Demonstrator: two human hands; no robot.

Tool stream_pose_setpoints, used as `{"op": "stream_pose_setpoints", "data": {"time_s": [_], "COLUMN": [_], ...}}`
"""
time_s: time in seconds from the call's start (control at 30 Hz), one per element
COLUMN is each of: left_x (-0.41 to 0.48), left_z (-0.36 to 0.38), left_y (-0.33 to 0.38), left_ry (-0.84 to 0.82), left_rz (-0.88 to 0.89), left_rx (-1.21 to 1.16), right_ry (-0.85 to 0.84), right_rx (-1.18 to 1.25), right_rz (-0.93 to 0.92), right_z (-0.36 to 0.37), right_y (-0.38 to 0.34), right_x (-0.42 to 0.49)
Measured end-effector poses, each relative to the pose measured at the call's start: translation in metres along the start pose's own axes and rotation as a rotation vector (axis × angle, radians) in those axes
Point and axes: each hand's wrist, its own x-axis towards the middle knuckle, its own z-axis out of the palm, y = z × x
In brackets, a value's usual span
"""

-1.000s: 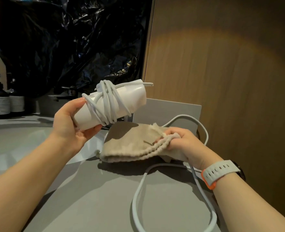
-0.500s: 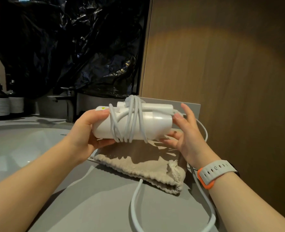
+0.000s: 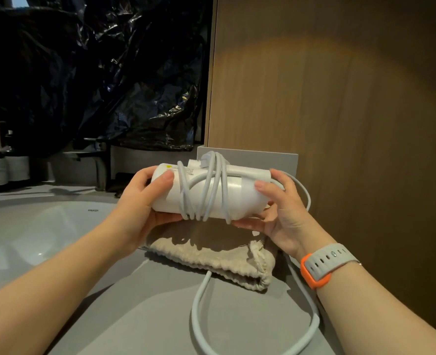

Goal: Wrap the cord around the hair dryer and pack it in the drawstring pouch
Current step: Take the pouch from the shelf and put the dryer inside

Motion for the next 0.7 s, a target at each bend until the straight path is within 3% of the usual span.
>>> {"op": "stream_pose_setpoints", "data": {"time_s": [0.17, 0.3, 0.4, 0.5, 0.63, 0.7], "left_x": [-0.005, 0.003, 0.010, 0.008, 0.006, 0.001], "left_z": [0.005, -0.007, -0.011, -0.007, -0.011, -0.020], "left_y": [0.002, -0.004, -0.012, -0.017, -0.007, 0.009], "left_ry": [-0.074, 0.161, 0.297, 0.224, 0.206, -0.005], "left_rz": [0.095, 0.301, 0.148, -0.004, -0.015, -0.137], "left_rx": [0.132, 0.575, 0.824, 0.942, 0.832, 0.636], "right_ry": [0.130, 0.189, 0.263, 0.318, 0.363, 0.371], "right_rx": [0.091, 0.091, 0.049, 0.024, 0.051, 0.074], "right_rz": [0.072, 0.040, 0.011, -0.021, -0.074, -0.101], "right_z": [-0.016, -0.024, -0.027, -0.029, -0.031, -0.032], "right_y": [-0.001, -0.001, 0.002, 0.002, 0.000, -0.002], "right_x": [-0.008, -0.014, -0.013, -0.012, -0.011, -0.011]}}
